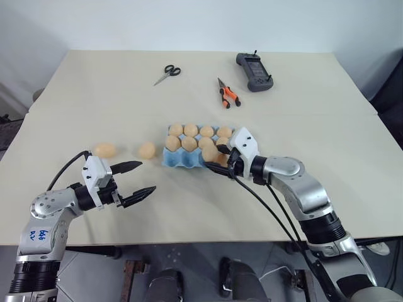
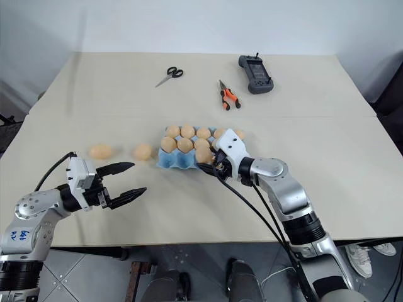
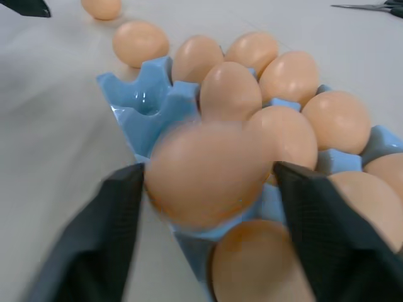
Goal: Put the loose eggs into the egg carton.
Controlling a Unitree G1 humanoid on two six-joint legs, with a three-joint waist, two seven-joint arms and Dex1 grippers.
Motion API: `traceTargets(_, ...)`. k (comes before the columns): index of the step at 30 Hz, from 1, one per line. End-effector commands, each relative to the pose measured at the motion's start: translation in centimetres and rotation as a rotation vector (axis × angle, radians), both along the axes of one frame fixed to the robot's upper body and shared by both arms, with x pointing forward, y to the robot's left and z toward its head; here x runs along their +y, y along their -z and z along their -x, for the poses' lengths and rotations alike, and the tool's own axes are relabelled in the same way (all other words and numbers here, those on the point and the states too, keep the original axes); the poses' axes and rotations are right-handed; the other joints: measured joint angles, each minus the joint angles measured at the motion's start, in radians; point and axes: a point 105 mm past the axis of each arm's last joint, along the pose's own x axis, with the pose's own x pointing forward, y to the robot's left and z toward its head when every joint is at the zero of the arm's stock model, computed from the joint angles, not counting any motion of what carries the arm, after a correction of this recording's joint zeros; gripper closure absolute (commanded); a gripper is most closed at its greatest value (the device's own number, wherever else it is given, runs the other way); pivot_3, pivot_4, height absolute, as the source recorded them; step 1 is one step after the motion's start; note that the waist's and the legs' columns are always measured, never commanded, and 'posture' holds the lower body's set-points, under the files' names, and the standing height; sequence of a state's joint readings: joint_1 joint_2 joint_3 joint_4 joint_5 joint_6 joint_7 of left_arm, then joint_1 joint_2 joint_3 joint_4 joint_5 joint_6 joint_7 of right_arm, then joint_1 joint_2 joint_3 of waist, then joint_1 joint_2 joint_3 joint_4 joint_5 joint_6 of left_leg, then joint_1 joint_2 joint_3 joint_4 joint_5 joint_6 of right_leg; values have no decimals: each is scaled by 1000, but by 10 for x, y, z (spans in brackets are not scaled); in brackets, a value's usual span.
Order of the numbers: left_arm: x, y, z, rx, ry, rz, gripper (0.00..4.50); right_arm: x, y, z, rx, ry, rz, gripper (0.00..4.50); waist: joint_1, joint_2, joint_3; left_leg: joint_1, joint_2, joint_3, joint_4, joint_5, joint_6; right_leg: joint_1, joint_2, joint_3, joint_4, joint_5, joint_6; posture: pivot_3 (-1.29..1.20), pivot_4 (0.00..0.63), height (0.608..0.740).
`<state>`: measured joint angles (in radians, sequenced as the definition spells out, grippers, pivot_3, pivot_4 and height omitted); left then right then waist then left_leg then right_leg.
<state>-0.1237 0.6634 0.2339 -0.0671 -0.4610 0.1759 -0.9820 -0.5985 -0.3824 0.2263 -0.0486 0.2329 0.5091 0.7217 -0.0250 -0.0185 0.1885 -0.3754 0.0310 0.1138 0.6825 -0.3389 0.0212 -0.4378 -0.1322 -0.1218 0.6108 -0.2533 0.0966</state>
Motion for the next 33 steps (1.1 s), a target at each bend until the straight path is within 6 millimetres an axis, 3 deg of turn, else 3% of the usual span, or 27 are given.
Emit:
traceTargets(1, -2, -9, 4, -40, 2, 12, 0, 6, -21, 3, -60, -17, -46, 19, -4, 0, 0, 0, 0, 1, 0, 0, 0, 0, 0, -1, 0, 0, 0, 0, 150, 740)
traceTargets(7, 10, -11, -2, -63, -103, 38, 0, -23, -33, 22, -132, -43, -72, 19, 1, 0, 0, 0, 1, 3, 0, 0, 0, -2, 0, -1, 1, 0, 0, 0, 150, 740)
traceTargets(11, 25, -4, 1, -58, -175, 26, 0, -60, -25, 40, -170, -45, -82, 19, 6, 0, 0, 0, 0, 3, 0, -2, 2, -1, -1, -1, -1, 0, 1, 0, 150, 740)
traceTargets(14, 44, -1, 3, -53, -267, 28, 0, -93, -8, 50, -168, 9, -49, 19, 6, 0, 0, 0, 1, 5, 0, -4, 2, -1, -1, -2, -3, 1, 1, 0, 150, 740)
traceTargets(17, 63, -2, 4, -70, -372, 46, 0, -111, -6, 65, -234, 3, -61, 19, 2, 0, 0, 0, 1, 6, 0, -4, 3, -1, 0, -2, -4, 1, 1, 0, 150, 740)
traceTargets(26, 85, -3, 4, -110, -571, 127, 0, -115, -12, 83, -276, -33, -150, 19, 1, 0, 0, 9, 2, 7, 0, -4, 2, 5, -7, 0, -6, 2, -1, 0, 150, 740)
traceTargets(30, 78, 2, 1, -71, -577, 149, 0, -113, -12, 86, -269, -42, -141, 19, 2, 0, 0, 9, 2, 6, 0, -3, 1, 5, -9, 1, -5, 2, -2, 0, 150, 740)
traceTargets(33, 60, -10, -13, -64, -509, 162, 0, -111, -13, 85, -264, -46, -134, 19, 11, 0, 0, 8, 2, 6, 0, -3, 1, 5, -10, -1, -6, 2, -2, 0, 150, 740)
